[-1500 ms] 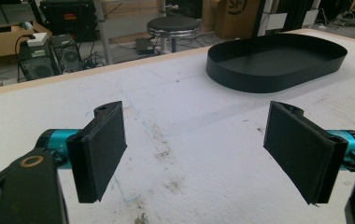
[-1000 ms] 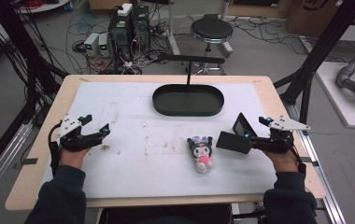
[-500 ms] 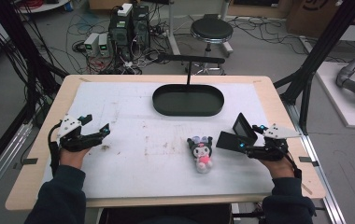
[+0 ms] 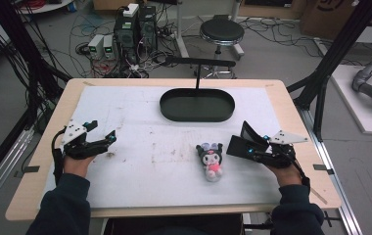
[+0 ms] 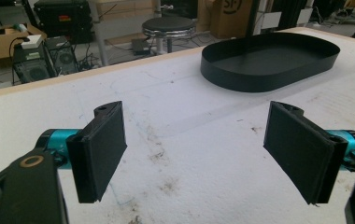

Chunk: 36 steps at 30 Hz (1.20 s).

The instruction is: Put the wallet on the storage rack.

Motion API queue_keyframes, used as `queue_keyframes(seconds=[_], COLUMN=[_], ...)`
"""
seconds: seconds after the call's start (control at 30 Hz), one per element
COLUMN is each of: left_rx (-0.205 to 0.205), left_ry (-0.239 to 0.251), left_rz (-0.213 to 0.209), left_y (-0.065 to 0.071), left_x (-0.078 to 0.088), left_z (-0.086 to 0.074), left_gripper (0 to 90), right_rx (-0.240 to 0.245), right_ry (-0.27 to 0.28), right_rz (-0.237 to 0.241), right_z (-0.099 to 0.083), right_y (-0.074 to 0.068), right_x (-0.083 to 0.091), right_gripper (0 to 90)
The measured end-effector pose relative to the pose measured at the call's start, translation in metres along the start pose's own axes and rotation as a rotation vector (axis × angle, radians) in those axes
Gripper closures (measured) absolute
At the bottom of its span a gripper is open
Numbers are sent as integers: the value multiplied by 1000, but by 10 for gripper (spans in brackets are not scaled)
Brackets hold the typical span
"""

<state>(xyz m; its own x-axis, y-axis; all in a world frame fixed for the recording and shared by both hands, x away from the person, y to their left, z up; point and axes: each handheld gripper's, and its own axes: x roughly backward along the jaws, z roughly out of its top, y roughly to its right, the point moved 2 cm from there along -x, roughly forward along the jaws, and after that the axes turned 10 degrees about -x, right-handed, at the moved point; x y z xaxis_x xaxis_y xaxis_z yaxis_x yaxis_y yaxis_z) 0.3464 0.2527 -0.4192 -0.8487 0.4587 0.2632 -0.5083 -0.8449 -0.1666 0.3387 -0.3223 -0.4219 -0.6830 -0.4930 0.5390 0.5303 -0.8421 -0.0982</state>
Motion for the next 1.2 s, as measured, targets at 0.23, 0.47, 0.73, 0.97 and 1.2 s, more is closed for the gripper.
queue_keyframes(seconds=[0.23, 0.47, 0.73, 0.97, 1.2], left_rx=[-1, -2, -3, 4, 4], left_ry=[0, -4, -9, -3, -3], left_rz=[0, -3, -4, -4, -9], left_y=[0, 0, 0, -1, -1], left_x=[0, 0, 0, 0, 0], left_z=[0, 0, -1, -1, -1], left_gripper=[207, 207, 209, 209, 209], right_rx=[-102, -106, -68, -46, -20], right_ry=[-10, 55, 102, 122, 104], right_rz=[20, 28, -34, -81, -93], right_z=[3, 15, 42, 70, 101], right_y=[5, 0, -12, -18, -22], right_x=[7, 13, 14, -4, -37], right_gripper=[760, 763, 764, 763, 762])
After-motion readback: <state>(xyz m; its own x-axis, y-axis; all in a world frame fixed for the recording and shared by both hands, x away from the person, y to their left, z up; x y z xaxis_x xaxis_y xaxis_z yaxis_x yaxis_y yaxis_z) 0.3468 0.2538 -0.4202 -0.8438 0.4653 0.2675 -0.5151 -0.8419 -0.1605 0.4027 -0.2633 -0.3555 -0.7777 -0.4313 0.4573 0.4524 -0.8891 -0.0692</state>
